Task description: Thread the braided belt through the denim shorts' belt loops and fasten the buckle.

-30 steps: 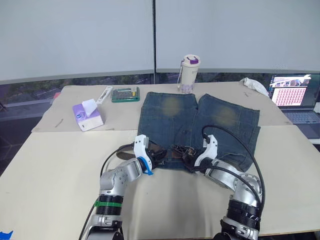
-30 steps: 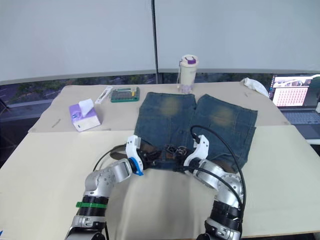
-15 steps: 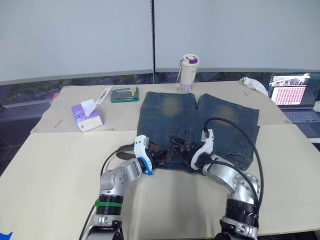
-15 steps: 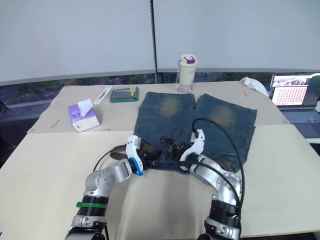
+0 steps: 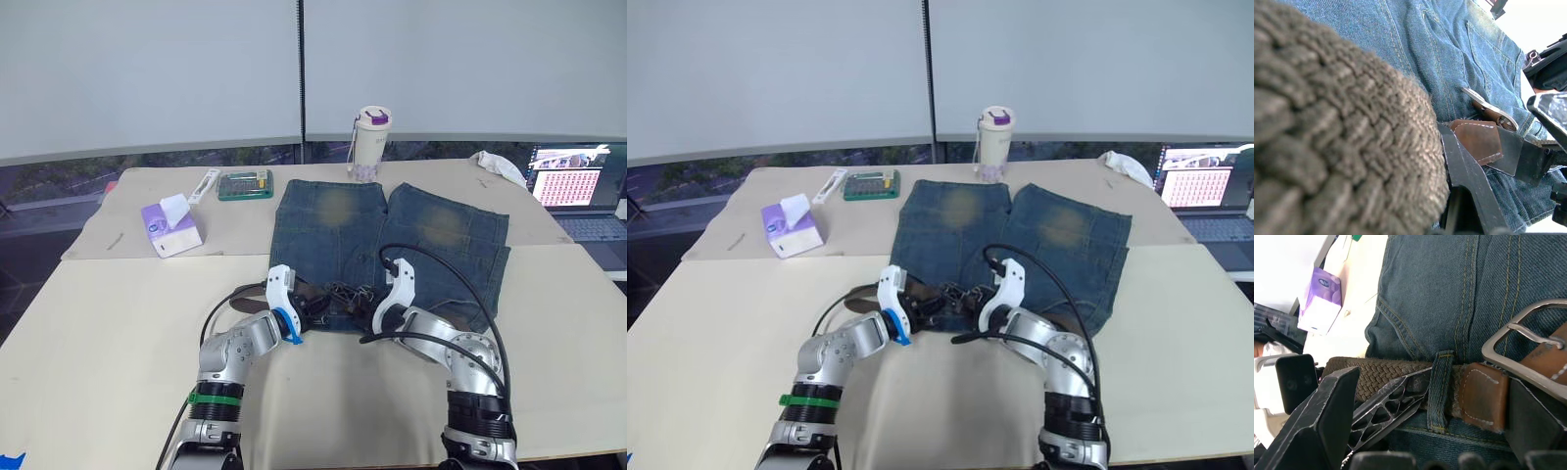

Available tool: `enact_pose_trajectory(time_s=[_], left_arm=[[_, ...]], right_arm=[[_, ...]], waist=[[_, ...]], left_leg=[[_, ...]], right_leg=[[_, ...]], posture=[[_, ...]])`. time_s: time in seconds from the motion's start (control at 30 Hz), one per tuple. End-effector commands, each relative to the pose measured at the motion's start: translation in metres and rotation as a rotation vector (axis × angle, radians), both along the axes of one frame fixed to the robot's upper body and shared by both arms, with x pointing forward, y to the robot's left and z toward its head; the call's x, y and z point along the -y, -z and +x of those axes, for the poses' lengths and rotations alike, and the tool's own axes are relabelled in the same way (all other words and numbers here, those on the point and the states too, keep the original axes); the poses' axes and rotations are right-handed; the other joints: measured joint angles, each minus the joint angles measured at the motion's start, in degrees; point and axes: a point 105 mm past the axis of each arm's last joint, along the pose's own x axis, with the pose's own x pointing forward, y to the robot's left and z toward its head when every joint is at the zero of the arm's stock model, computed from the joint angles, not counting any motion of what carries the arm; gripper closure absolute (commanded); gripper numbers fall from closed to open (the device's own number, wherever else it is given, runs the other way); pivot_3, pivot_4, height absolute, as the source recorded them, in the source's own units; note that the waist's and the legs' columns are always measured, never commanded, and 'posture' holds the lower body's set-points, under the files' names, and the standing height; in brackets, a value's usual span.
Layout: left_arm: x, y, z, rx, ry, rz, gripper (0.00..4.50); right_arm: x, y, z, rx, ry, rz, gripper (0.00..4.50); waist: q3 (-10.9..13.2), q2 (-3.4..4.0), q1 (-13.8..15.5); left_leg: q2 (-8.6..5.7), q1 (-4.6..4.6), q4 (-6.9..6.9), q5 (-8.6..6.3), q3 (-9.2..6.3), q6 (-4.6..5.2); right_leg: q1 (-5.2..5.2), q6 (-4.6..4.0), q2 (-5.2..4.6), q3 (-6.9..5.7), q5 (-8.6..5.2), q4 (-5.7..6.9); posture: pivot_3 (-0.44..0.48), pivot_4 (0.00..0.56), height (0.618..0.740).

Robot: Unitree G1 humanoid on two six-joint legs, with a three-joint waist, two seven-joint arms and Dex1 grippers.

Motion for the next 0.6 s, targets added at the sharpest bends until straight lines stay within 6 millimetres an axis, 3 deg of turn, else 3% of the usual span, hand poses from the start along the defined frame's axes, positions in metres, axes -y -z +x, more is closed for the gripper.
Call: enact_pose_trajectory(time_s=[0.03,0.23,0.33,0.37,0.43,0.47,0.6], left_arm=[[0.008,0.004,-0.004,-0.015,0.030,-0.008,4.50],[0.005,0.008,-0.003,-0.017,0.017,0.003,4.50],[0.005,0.008,-0.003,-0.016,0.018,0.003,4.50],[0.005,0.009,-0.003,-0.015,0.018,0.005,4.50],[0.005,0.009,-0.003,-0.020,0.015,-0.007,4.50],[0.004,0.009,-0.003,-0.023,0.012,-0.011,3.75],[0.003,0.011,-0.002,-0.021,0.010,0.003,2.51]], right_arm=[[0.004,-0.012,0.001,0.049,0.011,0.031,1.28],[0.012,-0.018,-0.002,0.066,0.016,0.026,3.12],[0.014,-0.019,-0.003,0.073,0.008,0.009,4.26],[0.014,-0.019,-0.004,0.073,0.007,0.008,4.49],[0.014,-0.018,-0.005,0.071,0.007,0.004,4.49],[0.014,-0.018,-0.005,0.069,0.007,0.001,4.50],[0.014,-0.015,-0.008,0.063,-0.001,-0.012,4.50]], waist=[[0.00,0.00,0.00],[0.01,0.00,0.03],[0.01,0.00,0.01],[0.01,0.00,0.02],[0.01,0.00,0.03],[0.01,-0.01,0.02],[0.01,-0.01,0.00]], left_leg=[[0.00,0.00,0.00,0.00,0.00,0.00],[0.00,0.00,0.00,0.00,0.00,0.00],[0.00,0.00,0.00,0.00,0.00,0.00],[0.01,0.00,0.00,0.00,0.00,0.00],[0.01,0.00,0.00,0.00,0.00,0.00],[0.01,0.00,0.00,0.00,0.00,0.00],[0.01,0.00,0.00,0.00,0.00,0.01]], right_leg=[[0.00,0.00,0.00,0.00,0.00,0.00],[0.00,0.00,0.00,0.00,0.00,-0.01],[0.00,0.00,0.00,0.00,0.00,-0.01],[0.00,0.00,0.00,0.00,0.00,-0.02],[0.01,0.00,0.01,0.00,0.00,-0.02],[0.01,0.01,0.00,0.00,0.00,-0.02],[0.01,0.01,0.00,0.00,-0.01,-0.04]], posture=[[0.000,0.150,0.740],[0.000,0.150,0.740],[0.000,0.150,0.740],[0.000,0.150,0.740],[0.000,0.150,0.740],[0.000,0.150,0.740],[0.000,0.150,0.740]])
